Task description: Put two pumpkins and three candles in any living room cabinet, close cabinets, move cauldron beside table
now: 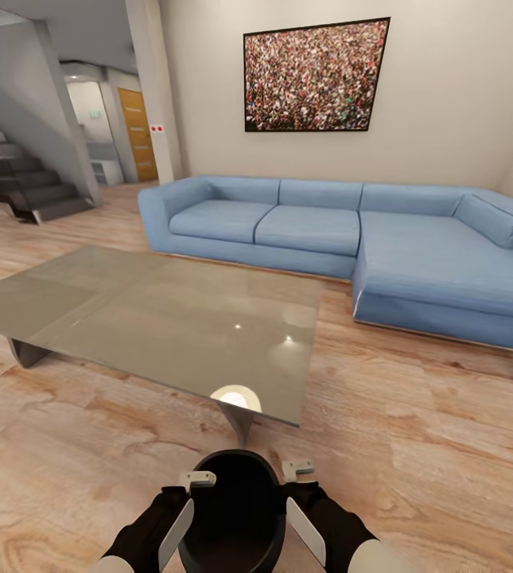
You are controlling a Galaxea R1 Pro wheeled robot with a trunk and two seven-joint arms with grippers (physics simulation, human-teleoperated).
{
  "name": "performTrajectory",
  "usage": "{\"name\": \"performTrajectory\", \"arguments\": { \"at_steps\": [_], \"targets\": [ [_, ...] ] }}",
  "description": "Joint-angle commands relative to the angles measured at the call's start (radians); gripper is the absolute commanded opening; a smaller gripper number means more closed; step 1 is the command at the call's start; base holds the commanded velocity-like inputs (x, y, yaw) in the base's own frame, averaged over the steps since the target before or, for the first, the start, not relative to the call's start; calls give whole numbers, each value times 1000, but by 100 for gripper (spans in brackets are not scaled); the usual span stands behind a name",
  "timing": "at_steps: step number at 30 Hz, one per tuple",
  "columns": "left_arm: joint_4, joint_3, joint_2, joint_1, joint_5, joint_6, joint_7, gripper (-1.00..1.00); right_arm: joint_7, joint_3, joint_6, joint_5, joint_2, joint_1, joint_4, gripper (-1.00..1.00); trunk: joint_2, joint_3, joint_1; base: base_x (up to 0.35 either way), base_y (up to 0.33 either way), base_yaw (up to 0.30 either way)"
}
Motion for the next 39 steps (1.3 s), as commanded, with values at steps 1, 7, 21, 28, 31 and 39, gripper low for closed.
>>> {"name": "performTrajectory", "arguments": {
  "at_steps": [1,7,21,28,31,39],
  "targets": [
    [0,-11,6,-1,20,5,11,-100,-10,15,1,-6,0,-2,-3,-100,-1,-5,0,0,0,0],
    [0,-11,6,-1,20,5,11,-100,-9,15,1,-6,0,-2,-3,-100,-1,-9,1,0,0,0],
    [0,-11,6,-1,20,5,11,-100,-10,15,1,-6,0,-2,-3,-100,-1,-9,1,37,0,0],
    [0,-11,6,-1,20,5,11,-100,-10,15,1,-6,0,-1,-3,-100,-1,-9,1,74,0,0],
    [0,-11,6,-1,20,5,11,-100,-10,15,1,-6,0,-1,-3,-100,-1,-9,1,28,0,0],
    [0,-11,6,-1,20,5,11,-100,-10,15,1,-6,0,-1,-3,-100,-1,-9,1,49,0,0]
  ]
}}
